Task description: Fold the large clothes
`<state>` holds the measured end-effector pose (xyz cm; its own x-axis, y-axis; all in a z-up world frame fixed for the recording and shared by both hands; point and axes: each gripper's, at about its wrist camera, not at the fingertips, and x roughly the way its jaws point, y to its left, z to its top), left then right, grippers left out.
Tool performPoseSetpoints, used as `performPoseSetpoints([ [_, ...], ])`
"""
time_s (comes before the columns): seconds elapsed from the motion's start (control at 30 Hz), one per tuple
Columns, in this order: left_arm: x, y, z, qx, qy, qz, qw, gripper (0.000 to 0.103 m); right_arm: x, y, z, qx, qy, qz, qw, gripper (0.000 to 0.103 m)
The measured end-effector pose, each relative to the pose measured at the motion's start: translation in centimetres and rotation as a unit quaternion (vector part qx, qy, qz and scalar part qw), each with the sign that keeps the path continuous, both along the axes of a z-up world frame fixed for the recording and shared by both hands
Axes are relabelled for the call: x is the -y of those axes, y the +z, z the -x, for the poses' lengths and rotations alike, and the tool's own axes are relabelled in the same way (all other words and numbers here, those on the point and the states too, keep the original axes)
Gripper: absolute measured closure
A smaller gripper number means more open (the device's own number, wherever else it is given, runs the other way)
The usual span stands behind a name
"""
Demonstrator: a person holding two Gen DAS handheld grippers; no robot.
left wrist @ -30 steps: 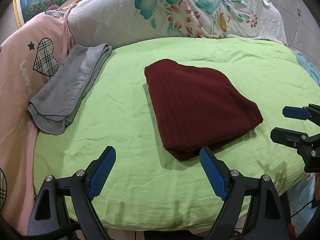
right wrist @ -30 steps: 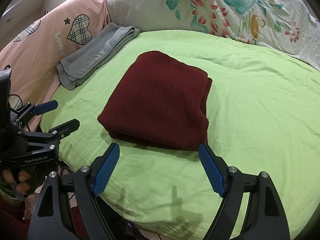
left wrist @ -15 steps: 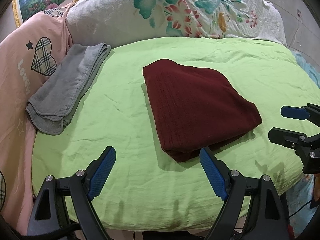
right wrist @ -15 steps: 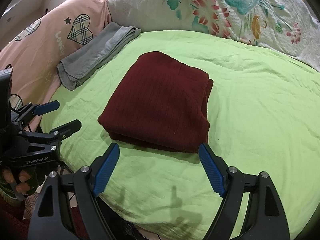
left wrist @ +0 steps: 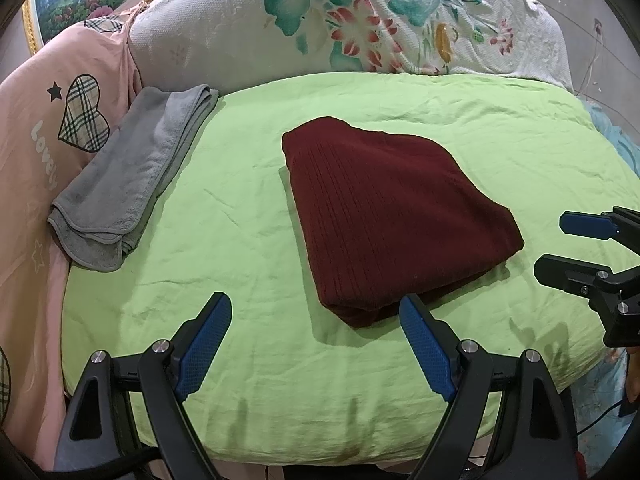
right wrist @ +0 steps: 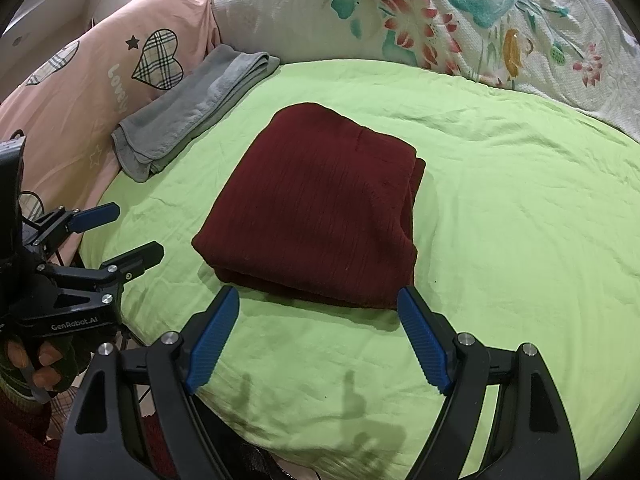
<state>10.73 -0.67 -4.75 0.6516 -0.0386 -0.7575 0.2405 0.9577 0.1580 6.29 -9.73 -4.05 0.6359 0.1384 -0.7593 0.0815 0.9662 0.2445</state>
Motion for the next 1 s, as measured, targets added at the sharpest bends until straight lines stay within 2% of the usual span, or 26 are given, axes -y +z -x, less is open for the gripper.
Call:
performPoseSetpoints([
  [1.0, 0.5, 0.4, -1.4, 0.001, 0.01, -0.001, 0.9999, 0.017, 0.9, -0.2, -1.4, 0.002, -0.006, -0.005, 1.0, 0.022],
])
